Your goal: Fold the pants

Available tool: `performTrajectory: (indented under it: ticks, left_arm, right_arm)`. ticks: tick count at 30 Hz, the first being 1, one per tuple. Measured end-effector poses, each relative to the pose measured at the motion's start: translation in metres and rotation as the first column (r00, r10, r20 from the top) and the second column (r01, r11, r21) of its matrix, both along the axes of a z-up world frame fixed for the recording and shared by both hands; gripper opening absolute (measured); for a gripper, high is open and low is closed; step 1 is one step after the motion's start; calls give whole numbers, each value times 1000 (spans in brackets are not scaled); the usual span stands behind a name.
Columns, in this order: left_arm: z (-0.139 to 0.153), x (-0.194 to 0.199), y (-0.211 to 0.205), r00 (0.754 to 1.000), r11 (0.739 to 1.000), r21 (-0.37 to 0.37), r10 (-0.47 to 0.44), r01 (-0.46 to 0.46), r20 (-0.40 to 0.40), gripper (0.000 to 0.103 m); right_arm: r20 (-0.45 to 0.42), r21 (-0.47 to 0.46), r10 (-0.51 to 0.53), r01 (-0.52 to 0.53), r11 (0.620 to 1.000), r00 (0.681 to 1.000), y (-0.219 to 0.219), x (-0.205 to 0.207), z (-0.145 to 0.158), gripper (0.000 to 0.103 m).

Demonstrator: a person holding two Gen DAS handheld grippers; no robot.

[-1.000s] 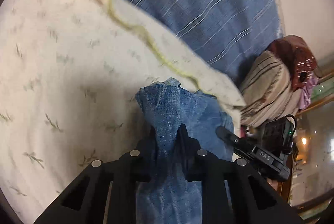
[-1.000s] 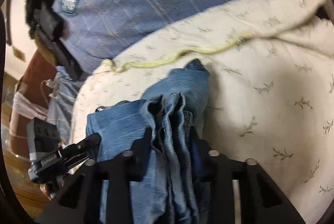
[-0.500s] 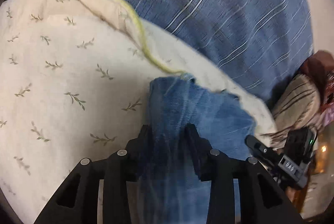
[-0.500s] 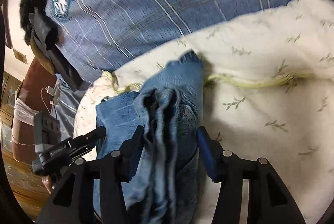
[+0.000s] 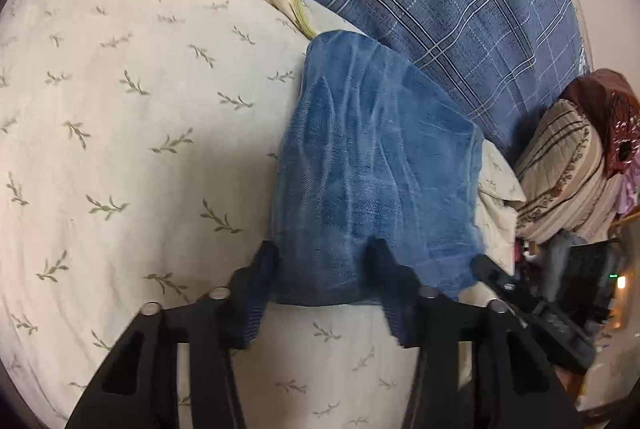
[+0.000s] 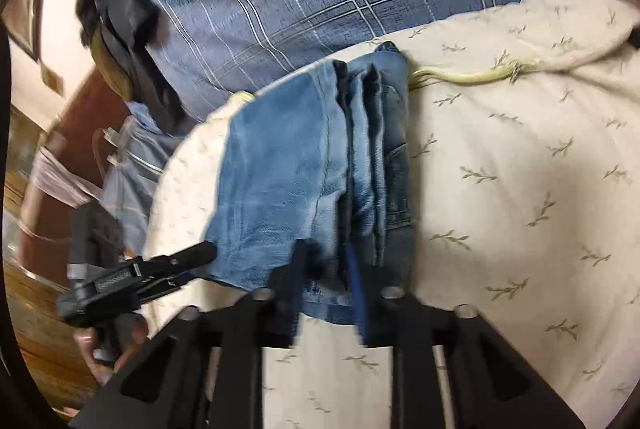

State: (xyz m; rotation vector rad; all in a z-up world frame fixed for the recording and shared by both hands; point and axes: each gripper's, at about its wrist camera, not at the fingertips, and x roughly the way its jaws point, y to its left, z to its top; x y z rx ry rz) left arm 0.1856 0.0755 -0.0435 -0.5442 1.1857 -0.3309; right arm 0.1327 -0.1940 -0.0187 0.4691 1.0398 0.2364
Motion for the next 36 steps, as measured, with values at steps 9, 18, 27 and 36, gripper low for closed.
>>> performTrajectory:
  ticks: [9, 18, 27, 36]
  left_arm:
    - [5, -6, -1, 999, 998, 46, -42, 41, 14, 29]
    - [51, -37, -7, 963, 949, 314, -119, 39, 241, 43]
    - [22, -73, -28, 961, 891, 433, -224, 135, 163, 47]
    - [12, -62, -34, 972, 943, 321, -156, 92, 178, 24]
  right_arm:
    - [-65, -84, 44, -49, 995, 997, 11, -1, -16, 12]
    - [145, -142, 134, -114, 983, 980, 13, -19, 25, 57]
    - [109, -513, 197, -114, 851, 974, 64, -56, -6, 68]
    - [41, -363, 87, -66, 929, 995, 42, -33, -25, 36]
